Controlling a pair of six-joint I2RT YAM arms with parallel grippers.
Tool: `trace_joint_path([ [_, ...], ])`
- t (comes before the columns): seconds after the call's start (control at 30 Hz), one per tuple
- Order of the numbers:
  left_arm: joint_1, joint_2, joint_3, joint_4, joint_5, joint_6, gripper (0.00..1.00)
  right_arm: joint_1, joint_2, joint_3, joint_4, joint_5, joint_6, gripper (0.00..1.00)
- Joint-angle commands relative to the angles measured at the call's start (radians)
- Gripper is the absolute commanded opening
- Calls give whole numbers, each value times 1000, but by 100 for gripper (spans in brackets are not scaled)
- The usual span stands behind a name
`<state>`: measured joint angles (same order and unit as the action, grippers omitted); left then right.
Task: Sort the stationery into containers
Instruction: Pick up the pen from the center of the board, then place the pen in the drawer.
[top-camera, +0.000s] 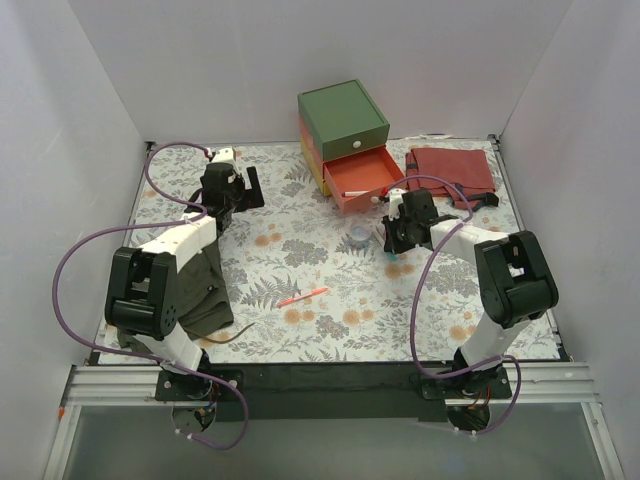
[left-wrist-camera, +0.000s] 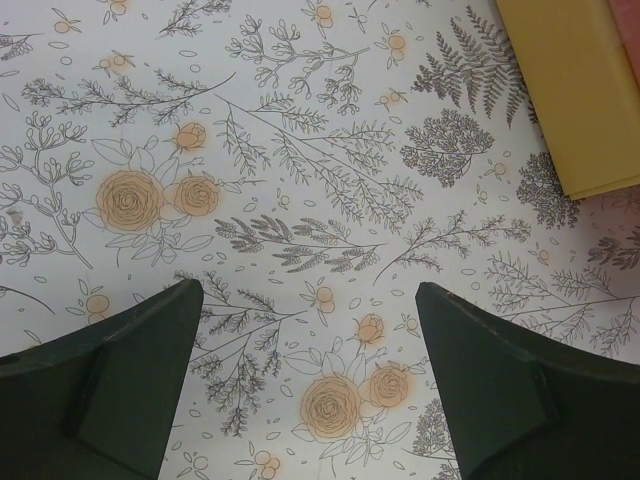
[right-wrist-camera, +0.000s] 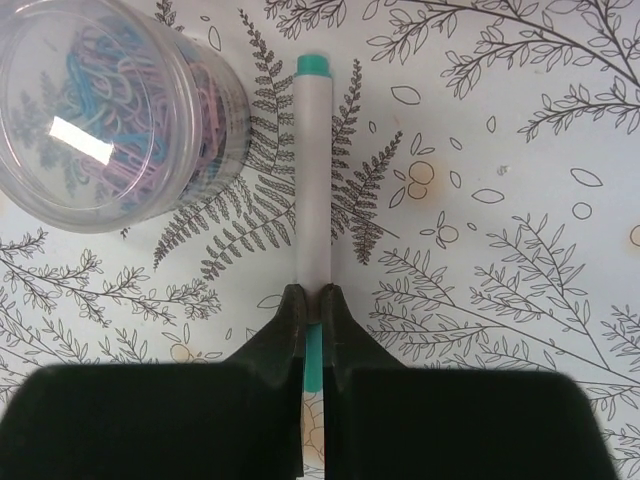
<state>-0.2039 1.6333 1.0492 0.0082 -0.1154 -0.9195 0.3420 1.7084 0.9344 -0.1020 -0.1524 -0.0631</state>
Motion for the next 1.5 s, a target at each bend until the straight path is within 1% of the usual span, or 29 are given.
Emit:
trace_joint_path([
  [0.0, 8, -21, 23, 6, -9, 10, 89, -6, -67, -37, -40, -19, -46, 1],
  [0.07, 8, -23, 28, 12, -13, 25, 89, -9, -125, -39, -100, -22, -92, 1],
  [0.1, 8, -26, 26, 27, -16, 33, 89, -11, -195, -36, -170, -19, -113, 1],
  [0.13, 8, -24, 26, 35, -18, 37, 90, -12, -229, -29, -221, -18, -169, 1],
  [0.17, 8, -24, 25, 44, -20, 45, 90, -11, -259, -14, -266, -12, -193, 1],
  [0.2, 8, -21, 26, 58, -18, 45, 90, -15, -321, -11, -336, -7, -210, 1],
  [0.3, 8, -3, 37, 76, -6, 28, 90, -23, -439, -29, -367, -16, -282, 1],
  [0.43, 8, 25, 60, 84, 25, -5, 89, -21, -512, -49, -364, -27, -394, 1],
  [0.47, 8, 30, 66, 84, 31, -10, 89, -20, -518, -46, -355, -24, -474, 1],
  [0.53, 8, 37, 77, 84, 40, -12, 89, -21, -527, -33, -325, -3, -573, 1],
  [0.57, 8, 39, 80, 84, 40, -12, 89, -20, -526, -25, -297, 2, -621, 1],
  [0.6, 8, 40, 83, 84, 40, -10, 89, -21, -517, -17, -285, 2, -732, 1],
  [0.67, 8, 43, 87, 84, 43, -7, 89, -20, -504, 13, -248, 10, -822, 1],
  [0.7, 8, 43, 89, 84, 43, -7, 89, -20, -489, 24, -236, 7, -907, 1],
  [0.87, 8, 30, 74, 82, 37, -4, 89, -21, -425, 125, -179, -70, -1096, 1],
  [0.9, 8, 23, 71, 82, 37, -5, 89, -21, -414, 141, -177, -120, -1136, 1],
  [0.97, 8, 19, 58, 81, 42, -2, 89, -31, -377, 191, -179, -174, -1194, 1],
  [1.0, 8, 17, 55, 79, 45, -2, 89, -29, -365, 207, -177, -206, -1240, 1],
  [1.07, 8, 7, 48, 79, 43, -2, 89, -29, -317, 256, -177, -223, -1352, 1],
  [1.13, 8, 2, 44, 79, 42, -2, 89, -29, -282, 291, -173, -230, -1421, 1],
  [1.17, 8, 0, 43, 79, 39, -2, 89, -32, -245, 335, -170, -230, -1435, 1],
  [1.27, 8, -1, 40, 81, 36, -1, 89, -35, -176, 386, -153, -227, -1495, 1],
  [1.47, 8, -6, 34, 81, 29, 4, 89, -35, -57, 501, -140, -236, -1569, 1],
])
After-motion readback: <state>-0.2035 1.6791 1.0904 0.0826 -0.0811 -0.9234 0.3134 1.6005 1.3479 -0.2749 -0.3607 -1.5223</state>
